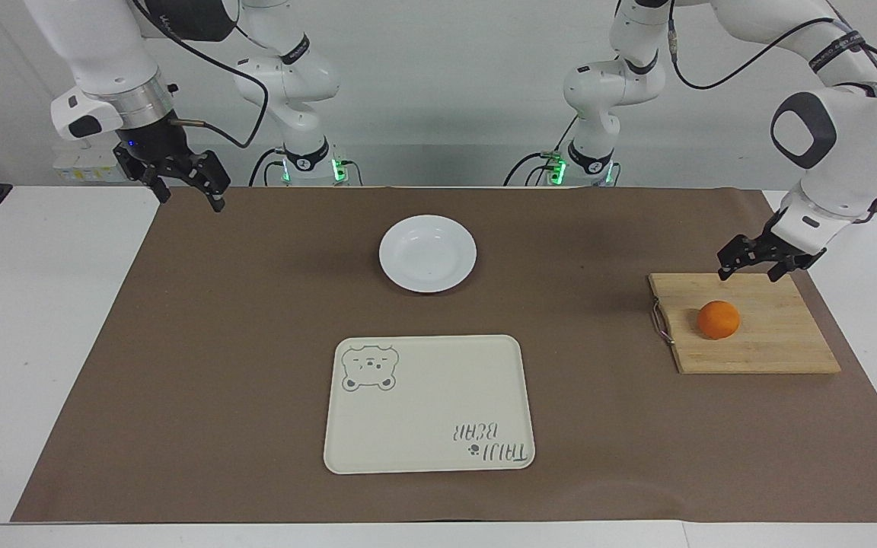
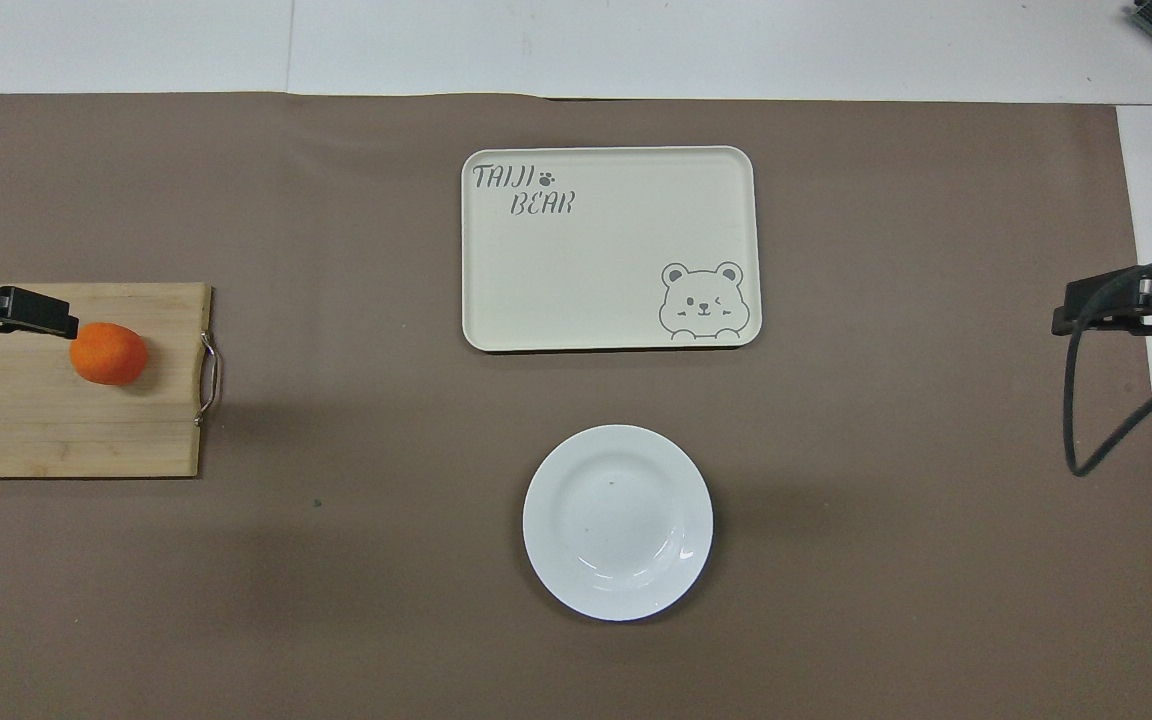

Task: Place orange and plate with both arms
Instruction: 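Lower the left gripper onto the orange and close it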

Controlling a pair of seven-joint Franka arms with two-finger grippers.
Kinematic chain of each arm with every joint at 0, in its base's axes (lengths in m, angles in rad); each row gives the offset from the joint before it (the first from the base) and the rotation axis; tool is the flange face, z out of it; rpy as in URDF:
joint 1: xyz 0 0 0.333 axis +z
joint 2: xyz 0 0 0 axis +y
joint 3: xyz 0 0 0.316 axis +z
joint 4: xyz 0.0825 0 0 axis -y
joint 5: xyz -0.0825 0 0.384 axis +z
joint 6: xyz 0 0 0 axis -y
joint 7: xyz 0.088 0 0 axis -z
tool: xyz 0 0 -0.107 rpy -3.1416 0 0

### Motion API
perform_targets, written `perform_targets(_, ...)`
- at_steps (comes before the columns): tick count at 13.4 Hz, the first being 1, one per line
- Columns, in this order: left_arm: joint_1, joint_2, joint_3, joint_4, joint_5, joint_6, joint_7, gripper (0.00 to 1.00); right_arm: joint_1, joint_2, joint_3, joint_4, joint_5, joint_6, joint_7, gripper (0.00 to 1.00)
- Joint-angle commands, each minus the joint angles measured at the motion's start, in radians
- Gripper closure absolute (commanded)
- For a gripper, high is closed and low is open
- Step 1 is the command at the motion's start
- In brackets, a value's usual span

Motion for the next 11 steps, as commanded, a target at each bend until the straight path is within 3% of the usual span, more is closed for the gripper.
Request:
perform_targets(1,0.010,0.026,-0.004,-0.043,-0.003,0.081,0.057,0.00,-0.007,-0.007,0.004,0.001,0.004,-0.006,0.018,0.00)
perform_targets(11,0.039,0.101,-0.004,-0.218,-0.003,0.376,0.166,0.00,-0.007,-0.008,0.004,0.001,0.004,-0.006,0.018,0.00)
